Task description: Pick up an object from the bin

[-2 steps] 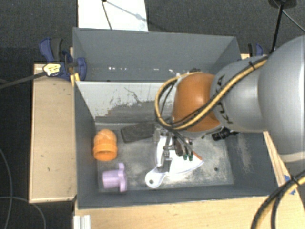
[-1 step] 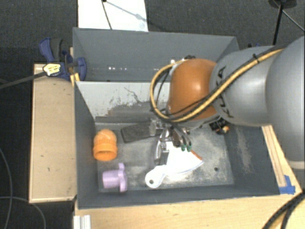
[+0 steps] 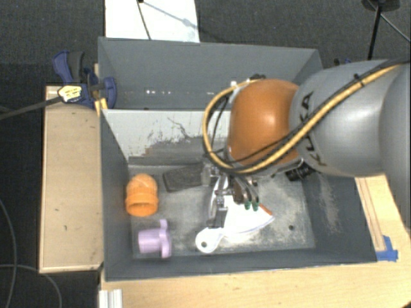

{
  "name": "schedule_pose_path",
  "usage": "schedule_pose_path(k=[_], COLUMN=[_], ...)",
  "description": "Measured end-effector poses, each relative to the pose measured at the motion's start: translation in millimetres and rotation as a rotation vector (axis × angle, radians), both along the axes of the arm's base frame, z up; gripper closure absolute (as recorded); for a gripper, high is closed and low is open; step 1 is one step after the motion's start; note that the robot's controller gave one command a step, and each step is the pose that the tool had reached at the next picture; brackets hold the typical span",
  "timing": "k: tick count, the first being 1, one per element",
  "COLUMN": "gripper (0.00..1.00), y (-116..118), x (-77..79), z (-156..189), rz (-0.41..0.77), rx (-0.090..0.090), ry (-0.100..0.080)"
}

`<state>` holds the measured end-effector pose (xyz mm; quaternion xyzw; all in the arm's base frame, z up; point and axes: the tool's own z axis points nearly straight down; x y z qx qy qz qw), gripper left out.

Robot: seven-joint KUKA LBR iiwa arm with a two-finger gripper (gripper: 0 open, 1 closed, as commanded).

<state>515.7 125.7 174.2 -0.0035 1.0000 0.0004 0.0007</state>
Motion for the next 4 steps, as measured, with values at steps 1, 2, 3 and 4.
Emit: schedule_pose_path(k=[1, 2, 3, 4], gripper=[0.00, 0.00, 1.00, 1.00], y=[-17.5, -36.4, -33.3, -31.6], x=[-9.3, -21.8, -20.9, -20.1], z=[-13.1, -77.3, -104.0, -94.4], rz=[0.066, 0.154, 0.123, 0.110], rx=[0.002, 0.000, 0.000, 0.000], ry=[-0.005, -0.005, -0.003, -0.002])
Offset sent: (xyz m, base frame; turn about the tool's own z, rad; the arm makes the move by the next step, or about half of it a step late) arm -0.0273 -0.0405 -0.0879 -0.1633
